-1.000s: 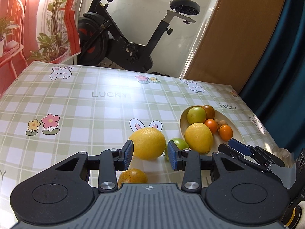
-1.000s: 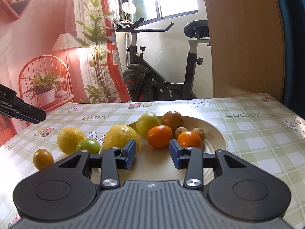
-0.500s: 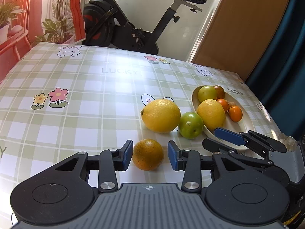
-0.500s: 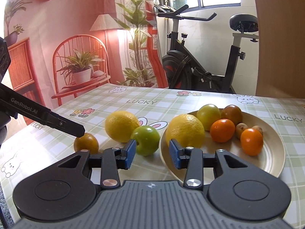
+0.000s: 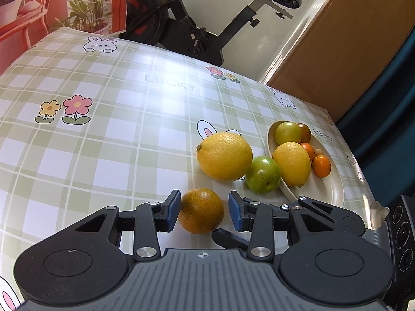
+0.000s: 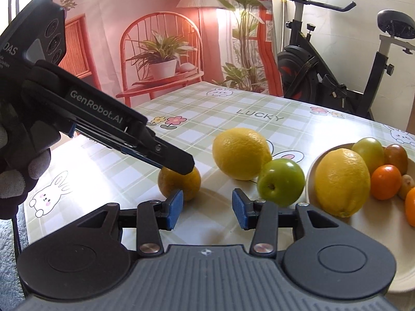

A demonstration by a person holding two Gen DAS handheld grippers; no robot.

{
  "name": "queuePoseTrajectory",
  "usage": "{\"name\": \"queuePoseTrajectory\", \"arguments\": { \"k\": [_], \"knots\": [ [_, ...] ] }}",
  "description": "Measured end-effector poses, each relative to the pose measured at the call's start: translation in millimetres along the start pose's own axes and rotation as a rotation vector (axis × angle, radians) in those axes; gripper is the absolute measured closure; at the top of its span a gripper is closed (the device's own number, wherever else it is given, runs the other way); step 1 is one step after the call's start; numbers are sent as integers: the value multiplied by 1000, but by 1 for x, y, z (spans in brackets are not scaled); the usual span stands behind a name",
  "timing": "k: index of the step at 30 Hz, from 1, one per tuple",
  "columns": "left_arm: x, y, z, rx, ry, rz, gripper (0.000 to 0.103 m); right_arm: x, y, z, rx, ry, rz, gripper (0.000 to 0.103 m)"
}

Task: Organize fruits
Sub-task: 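Close the left tool around the dark orange on the table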

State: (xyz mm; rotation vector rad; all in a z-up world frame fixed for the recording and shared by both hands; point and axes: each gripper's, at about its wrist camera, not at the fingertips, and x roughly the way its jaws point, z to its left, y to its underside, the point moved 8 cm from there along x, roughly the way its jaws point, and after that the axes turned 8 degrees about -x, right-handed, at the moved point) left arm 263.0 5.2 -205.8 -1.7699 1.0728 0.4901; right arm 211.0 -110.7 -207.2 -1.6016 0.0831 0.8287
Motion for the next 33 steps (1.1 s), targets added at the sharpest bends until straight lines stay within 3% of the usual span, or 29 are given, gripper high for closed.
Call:
{"name": "queuePoseTrajectory", "arguments": {
  "k": [10,16,33],
  "knots": [
    [5,6,-8,31,12,16,61,20,-4,12,-28,-43,24,56],
    [8,15,-18,65,24,24,62,20,2,-1,57,-63,43,57],
    [9,26,-36,108,2,23,62,-5,8,-12,102,-3,-18,57]
  ]
}}
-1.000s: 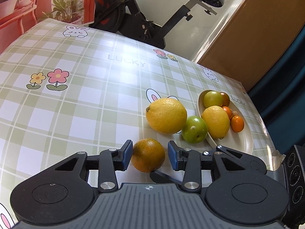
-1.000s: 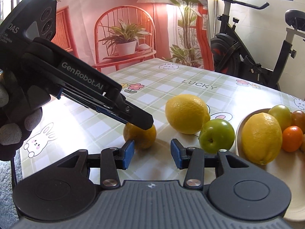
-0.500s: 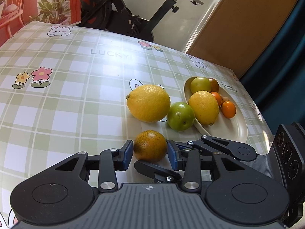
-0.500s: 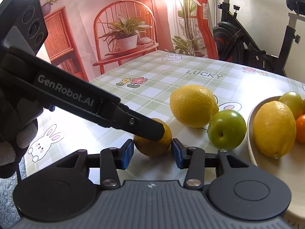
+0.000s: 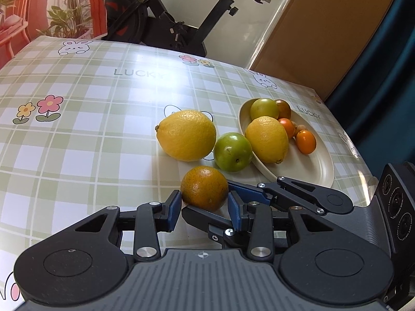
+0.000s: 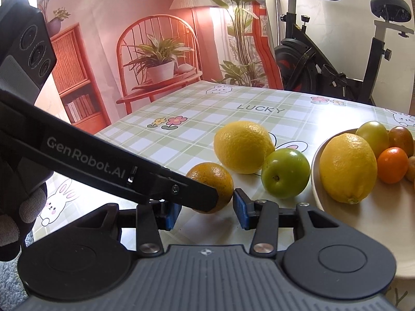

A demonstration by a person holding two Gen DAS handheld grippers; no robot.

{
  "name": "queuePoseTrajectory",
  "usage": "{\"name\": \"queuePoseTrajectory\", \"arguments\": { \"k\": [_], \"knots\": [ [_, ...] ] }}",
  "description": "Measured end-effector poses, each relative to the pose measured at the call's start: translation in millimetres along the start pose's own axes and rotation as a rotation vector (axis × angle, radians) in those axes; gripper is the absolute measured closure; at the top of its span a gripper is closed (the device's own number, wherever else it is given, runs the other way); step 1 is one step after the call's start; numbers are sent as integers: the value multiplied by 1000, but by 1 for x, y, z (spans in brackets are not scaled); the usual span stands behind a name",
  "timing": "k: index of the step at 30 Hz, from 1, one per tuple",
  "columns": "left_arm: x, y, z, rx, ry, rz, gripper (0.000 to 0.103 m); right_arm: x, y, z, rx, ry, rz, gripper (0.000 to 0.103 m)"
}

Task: Organize fruits
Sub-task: 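Close the left tool around the dark orange on the table, then carry the dark orange onto the plate and open the left tool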

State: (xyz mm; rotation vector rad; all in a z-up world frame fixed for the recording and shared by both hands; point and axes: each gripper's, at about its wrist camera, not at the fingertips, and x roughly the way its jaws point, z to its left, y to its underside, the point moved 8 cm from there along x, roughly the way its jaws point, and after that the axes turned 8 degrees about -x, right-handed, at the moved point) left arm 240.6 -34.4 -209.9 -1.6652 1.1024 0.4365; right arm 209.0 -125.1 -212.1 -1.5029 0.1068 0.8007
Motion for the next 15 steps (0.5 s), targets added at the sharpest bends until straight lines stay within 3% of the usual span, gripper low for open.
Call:
{"name": "queuePoseTrajectory", "arguments": {
  "k": [15],
  "knots": [
    [2,-7,-56,80,19,-14,62,-37,3,-25,62,79,-105,57]
  ]
}}
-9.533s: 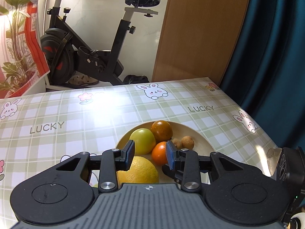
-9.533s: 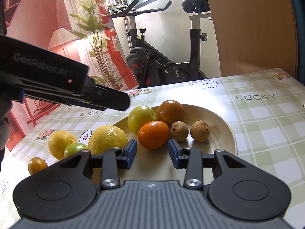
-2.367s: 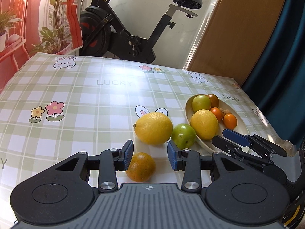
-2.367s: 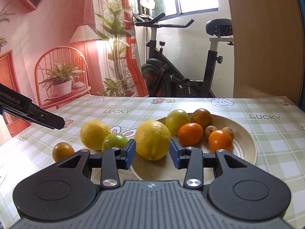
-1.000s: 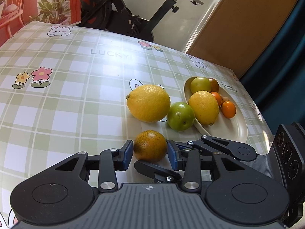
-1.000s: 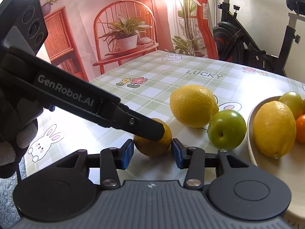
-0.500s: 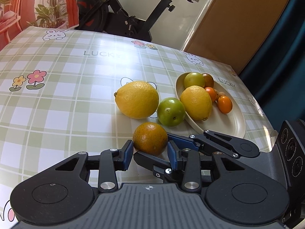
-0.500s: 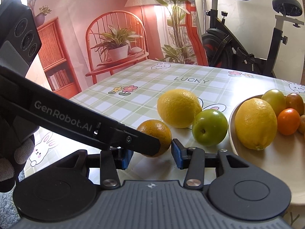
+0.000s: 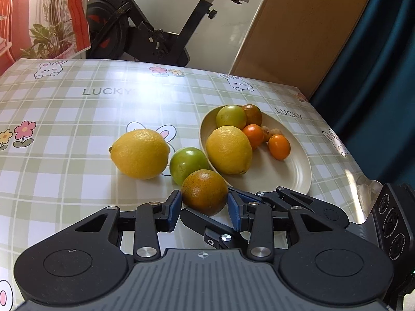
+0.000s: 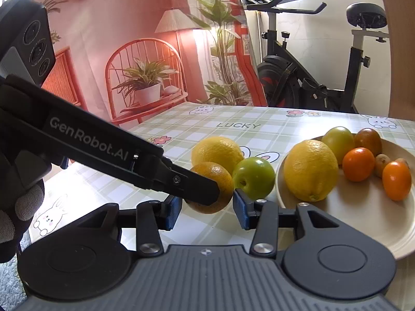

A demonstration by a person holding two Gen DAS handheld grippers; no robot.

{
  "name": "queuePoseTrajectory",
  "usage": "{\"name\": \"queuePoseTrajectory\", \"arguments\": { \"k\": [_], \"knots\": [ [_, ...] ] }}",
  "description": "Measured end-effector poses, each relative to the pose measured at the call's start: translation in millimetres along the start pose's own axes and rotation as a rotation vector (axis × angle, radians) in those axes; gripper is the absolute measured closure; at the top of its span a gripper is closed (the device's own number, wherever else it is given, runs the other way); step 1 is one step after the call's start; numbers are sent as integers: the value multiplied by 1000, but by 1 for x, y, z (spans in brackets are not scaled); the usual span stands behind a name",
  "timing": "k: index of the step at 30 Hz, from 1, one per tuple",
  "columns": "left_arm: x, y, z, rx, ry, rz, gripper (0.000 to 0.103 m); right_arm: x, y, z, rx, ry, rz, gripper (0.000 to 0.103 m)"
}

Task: Organize fruits
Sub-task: 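Carry the dark orange onto the plate and open the left tool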

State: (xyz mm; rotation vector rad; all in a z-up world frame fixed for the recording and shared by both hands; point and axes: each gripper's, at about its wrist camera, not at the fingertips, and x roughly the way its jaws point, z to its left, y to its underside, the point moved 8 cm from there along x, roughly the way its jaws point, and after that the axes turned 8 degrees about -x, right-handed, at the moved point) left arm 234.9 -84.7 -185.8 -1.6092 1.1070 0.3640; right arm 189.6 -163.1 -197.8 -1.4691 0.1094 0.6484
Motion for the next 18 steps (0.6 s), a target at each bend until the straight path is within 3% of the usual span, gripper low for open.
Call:
{"name": "queuePoseTrajectory", "arguments": {
  "k": [18],
  "knots": [
    [43,-23,-85,171,38,25,62,-50,-2,-71,155,218,-111,57]
  ]
}}
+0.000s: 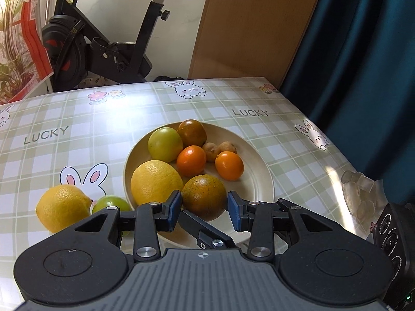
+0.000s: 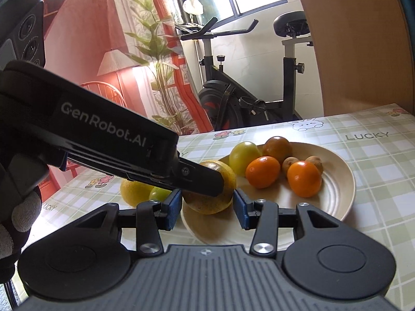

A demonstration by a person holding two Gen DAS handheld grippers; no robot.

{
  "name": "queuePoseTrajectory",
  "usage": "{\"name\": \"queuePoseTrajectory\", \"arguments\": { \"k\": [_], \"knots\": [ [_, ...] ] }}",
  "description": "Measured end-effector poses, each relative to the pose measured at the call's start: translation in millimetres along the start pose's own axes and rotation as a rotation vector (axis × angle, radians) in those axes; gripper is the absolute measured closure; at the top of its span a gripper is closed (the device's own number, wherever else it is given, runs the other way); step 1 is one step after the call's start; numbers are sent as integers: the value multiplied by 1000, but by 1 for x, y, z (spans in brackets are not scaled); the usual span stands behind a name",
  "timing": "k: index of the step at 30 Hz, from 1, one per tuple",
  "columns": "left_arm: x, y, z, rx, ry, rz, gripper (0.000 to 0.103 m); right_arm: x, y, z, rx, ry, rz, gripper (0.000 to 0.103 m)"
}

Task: Organize fruits
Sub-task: 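Carry the dark orange onto the plate and open the left tool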

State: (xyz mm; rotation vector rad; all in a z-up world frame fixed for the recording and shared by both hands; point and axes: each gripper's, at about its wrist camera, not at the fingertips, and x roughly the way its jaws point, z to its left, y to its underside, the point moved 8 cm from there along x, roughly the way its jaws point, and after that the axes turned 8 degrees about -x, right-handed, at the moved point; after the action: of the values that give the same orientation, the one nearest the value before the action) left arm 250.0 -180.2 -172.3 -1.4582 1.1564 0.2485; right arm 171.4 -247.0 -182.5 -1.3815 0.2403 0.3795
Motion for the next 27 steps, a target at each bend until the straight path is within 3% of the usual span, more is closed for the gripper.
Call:
{"name": "queuePoseTrajectory", "arguments": {
  "k": [8,27],
  "knots": [
    [22,-10,-14,59,11,29,62,1,-5,-25,1,61,13,57],
    [51,-17,-12,49,-12,66,61,22,-2,-40,40,99,100,57]
  ]
}}
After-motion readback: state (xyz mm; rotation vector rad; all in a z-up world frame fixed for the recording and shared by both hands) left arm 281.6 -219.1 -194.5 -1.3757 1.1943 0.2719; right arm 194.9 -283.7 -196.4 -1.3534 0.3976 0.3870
